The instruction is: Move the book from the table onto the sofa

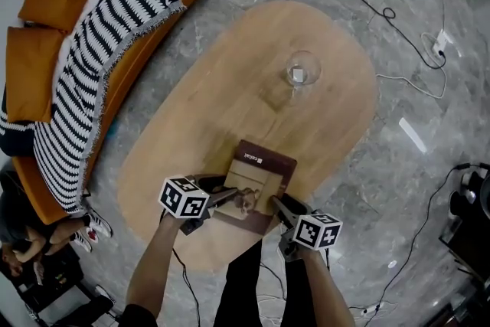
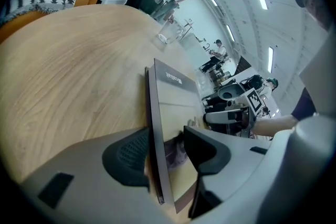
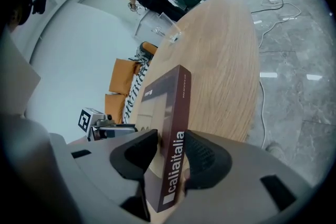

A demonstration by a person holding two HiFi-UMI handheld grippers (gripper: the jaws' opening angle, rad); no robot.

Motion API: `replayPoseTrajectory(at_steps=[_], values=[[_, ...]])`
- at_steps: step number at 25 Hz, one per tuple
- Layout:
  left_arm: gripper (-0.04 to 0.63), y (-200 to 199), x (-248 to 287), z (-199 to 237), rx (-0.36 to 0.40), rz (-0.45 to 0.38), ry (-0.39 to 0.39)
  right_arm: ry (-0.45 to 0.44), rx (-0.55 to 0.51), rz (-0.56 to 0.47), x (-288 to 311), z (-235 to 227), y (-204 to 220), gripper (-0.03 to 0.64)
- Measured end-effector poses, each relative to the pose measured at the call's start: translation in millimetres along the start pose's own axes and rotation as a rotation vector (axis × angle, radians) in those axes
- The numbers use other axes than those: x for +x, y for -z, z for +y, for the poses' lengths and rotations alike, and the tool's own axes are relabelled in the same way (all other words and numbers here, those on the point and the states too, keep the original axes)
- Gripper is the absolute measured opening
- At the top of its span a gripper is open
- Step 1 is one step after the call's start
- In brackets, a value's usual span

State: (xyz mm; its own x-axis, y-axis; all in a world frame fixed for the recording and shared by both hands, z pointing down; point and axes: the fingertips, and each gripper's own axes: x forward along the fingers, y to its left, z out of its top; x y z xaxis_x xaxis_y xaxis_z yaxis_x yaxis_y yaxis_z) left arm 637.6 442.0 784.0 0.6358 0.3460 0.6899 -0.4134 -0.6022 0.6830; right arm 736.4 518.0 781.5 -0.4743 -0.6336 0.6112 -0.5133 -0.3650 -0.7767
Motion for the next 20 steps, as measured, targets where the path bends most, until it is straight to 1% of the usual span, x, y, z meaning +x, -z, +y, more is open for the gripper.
replayPoseTrajectory(at_steps=[3,7,12,13,20], values=[[0.199,-0.3,0.8,-0.1,0.004,0.001,0.002,-0.009,0.009,-0.011,0.5,-1.9,-1.0,0.162],[0.199,-1.6,1.2,0.3,0.015,0.011,-0.016,-0.010,0.001,-0.026,1.6,-1.2,-3.0,0.163],[0.199,1.1,3.2,-3.2,0.013,0.004,-0.013,-0.026,0.001,-0.013,0.1,-2.8,-0.9,0.161],[0.183,1.3,3.7,-4.3,0.009,0.000,-0.013,-0.029,0.003,-0.012,-0.5,-3.0,-0.8,0.161],[0.176,0.3,-0.1,-0.3,0.001,-0.014,-0.027,-0.030,0.008,0.001,3.0,-1.3,-1.3,0.147]])
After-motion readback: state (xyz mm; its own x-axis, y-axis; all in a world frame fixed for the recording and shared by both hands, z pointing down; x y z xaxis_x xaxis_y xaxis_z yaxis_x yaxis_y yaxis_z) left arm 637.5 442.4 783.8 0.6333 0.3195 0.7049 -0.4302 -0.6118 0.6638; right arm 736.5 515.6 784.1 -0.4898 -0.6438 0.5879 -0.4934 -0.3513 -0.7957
